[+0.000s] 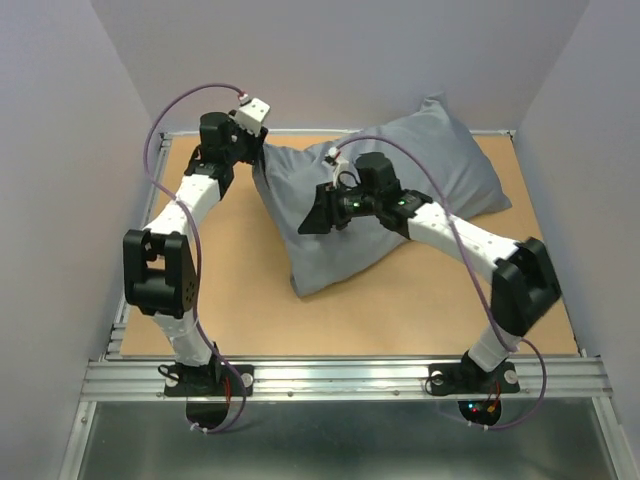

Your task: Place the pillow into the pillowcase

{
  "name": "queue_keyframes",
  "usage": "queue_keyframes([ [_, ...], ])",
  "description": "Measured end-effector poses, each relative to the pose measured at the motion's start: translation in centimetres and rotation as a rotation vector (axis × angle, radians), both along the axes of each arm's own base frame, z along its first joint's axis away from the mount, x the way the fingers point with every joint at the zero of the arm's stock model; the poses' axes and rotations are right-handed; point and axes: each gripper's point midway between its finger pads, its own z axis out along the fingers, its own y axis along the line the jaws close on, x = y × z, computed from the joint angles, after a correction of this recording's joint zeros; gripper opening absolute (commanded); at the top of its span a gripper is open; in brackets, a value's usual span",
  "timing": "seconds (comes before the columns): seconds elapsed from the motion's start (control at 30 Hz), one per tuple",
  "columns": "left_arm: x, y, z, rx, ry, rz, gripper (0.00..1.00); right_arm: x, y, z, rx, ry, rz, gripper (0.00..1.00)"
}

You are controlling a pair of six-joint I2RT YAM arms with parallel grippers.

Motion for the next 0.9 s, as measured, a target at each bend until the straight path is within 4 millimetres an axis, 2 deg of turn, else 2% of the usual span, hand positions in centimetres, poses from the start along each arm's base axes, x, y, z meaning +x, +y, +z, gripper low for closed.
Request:
queue_keyframes([
  [0.03, 0.9, 1.4, -0.5, -0.003, 0.022, 0.034, 0.64, 0.3, 0.7, -1.5, -0.012, 0.041, 0.012, 0.76],
  [0.07, 1.1, 2.3, -1.0, -0.008, 0.04, 0.055, 0.69, 0.5, 1.1, -2.5, -0.021, 0.065, 0.02, 0.79],
  [0.1, 1.2, 4.1, -1.6, -0.022, 0.074, 0.089, 0.75, 0.7, 1.2, -3.8, -0.04, 0.091, 0.026, 0.82],
  [0.13, 1.1, 5.9, -2.2, -0.034, 0.1, 0.123, 0.77, 0.5, 1.0, -4.3, -0.054, 0.106, 0.027, 0.86],
  [0.17, 0.9, 7.5, -2.5, -0.045, 0.119, 0.144, 0.79, 0.6, 0.5, -4.3, -0.061, 0.105, 0.026, 0.87],
  [0.2, 0.7, 8.7, -2.7, -0.061, 0.137, 0.154, 0.89, 0.7, 0.1, -3.8, -0.06, 0.091, 0.025, 0.9],
  [0.23, 0.4, 10.2, -2.9, -0.07, 0.158, 0.174, 0.94, 0.7, -0.6, -3.0, -0.062, 0.069, 0.021, 0.91],
  [0.27, -0.1, 11.3, -3.1, -0.071, 0.177, 0.181, 0.98, 0.9, -1.7, -2.3, -0.068, 0.051, 0.01, 0.91],
  [0.3, -0.9, 12.6, -3.0, -0.073, 0.192, 0.192, 0.98, 1.5, -3.6, -1.1, -0.077, 0.002, -0.02, 0.91],
  [0.33, -1.9, 12.9, -2.9, -0.072, 0.204, 0.187, 0.99, 2.2, -5.1, -0.4, -0.097, -0.04, -0.054, 0.91],
  [0.4, -4.2, 11.9, -2.3, -0.046, 0.207, 0.156, 0.99, 3.5, -9.0, 1.4, -0.143, -0.139, -0.142, 0.91],
  [0.43, -6.1, 9.5, -1.2, -0.021, 0.188, 0.102, 0.99, 4.5, -12.0, 2.6, -0.185, -0.212, -0.216, 0.9],
  [0.5, -9.7, 3.6, 1.0, 0.009, 0.142, -0.044, 0.99, 5.0, -15.1, 3.4, -0.257, -0.297, -0.287, 0.89],
  [0.53, -11.9, -0.2, 2.7, 0.009, 0.1, -0.15, 0.99, 4.9, -16.6, 3.7, -0.302, -0.34, -0.314, 0.89],
  [0.6, -15.0, -4.7, 4.1, -0.013, 0.064, -0.282, 0.99, 4.5, -17.5, 2.9, -0.362, -0.384, -0.306, 0.88],
  [0.63, -16.6, -6.1, 4.3, -0.027, 0.063, -0.327, 0.99, 4.4, -17.8, 2.1, -0.386, -0.39, -0.297, 0.88],
  [0.67, -17.8, -6.9, 4.1, -0.042, 0.068, -0.355, 0.99, 4.1, -18.0, 0.4, -0.424, -0.376, -0.276, 0.87],
  [0.73, -19.3, -7.2, 2.8, -0.058, 0.109, -0.368, 0.99, 4.0, -18.3, -3.6, -0.499, -0.325, -0.233, 0.87],
  [0.8, -20.3, -7.2, 0.9, -0.062, 0.163, -0.363, 0.99, 3.7, -18.5, -8.7, -0.571, -0.224, -0.186, 0.87],
  [0.83, -20.9, -7.0, -0.3, -0.058, 0.201, -0.352, 0.99, 3.6, -18.3, -10.2, -0.587, -0.195, -0.169, 0.87],
  [0.87, -21.4, -6.7, -1.3, -0.053, 0.234, -0.341, 0.99, 3.7, -17.9, -12.4, -0.611, -0.144, -0.145, 0.87],
  [0.9, -21.8, -6.4, -2.0, -0.046, 0.259, -0.332, 0.99, 4.0, -17.0, -14.4, -0.621, -0.112, -0.125, 0.88],
])
